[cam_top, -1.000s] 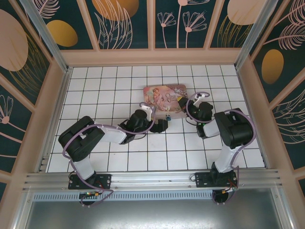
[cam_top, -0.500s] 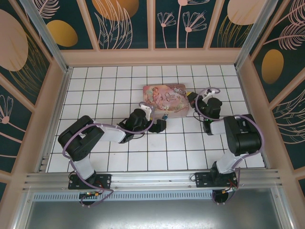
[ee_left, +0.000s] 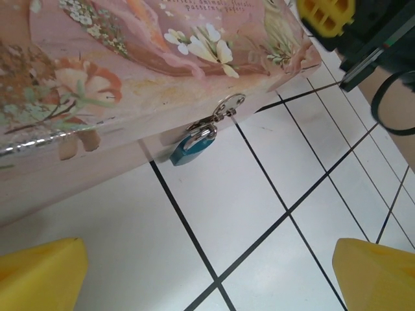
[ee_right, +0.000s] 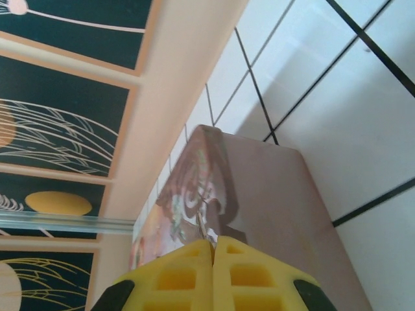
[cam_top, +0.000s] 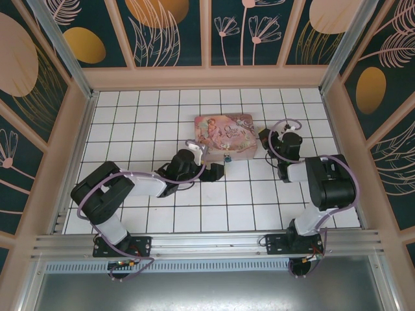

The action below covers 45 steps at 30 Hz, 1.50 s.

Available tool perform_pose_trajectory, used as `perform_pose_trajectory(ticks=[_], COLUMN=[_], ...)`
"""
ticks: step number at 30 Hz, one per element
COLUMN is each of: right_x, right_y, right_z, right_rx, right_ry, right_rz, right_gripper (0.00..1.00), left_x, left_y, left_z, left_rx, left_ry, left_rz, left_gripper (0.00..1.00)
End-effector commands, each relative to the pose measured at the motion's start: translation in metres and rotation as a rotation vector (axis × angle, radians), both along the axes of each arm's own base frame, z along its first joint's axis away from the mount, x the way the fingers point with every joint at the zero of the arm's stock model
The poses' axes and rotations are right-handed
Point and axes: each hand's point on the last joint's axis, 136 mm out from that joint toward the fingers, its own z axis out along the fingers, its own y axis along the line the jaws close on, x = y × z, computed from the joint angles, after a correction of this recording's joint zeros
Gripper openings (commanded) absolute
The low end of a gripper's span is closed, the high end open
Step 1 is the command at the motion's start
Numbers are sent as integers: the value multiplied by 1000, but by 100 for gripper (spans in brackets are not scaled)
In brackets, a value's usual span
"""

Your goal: Unlock a padlock with a key

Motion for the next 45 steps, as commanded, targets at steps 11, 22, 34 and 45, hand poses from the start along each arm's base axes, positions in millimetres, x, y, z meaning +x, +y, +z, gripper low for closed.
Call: perform_pose_trajectory(ticks=[11,22,34,45], right_x=[5,-1,-2,-7], right_y=[54,42,88,117], right_z=[3,37,85,64], right_rx=[-29,-125,-98,35], right_ry=[-1,-57,-186,-212], right_rz=[93,62,251,356], right_gripper=[0,0,0,0], left_x=[-3,3,14,22], left_y=[4,11,6,4], left_z=[8,3,-2,-26], left_rx=[-36,-7,32,98], left_ry=[-9,-20,-59,-103], left_rz=[12,53,28,14], left_gripper=[97,98,91,87])
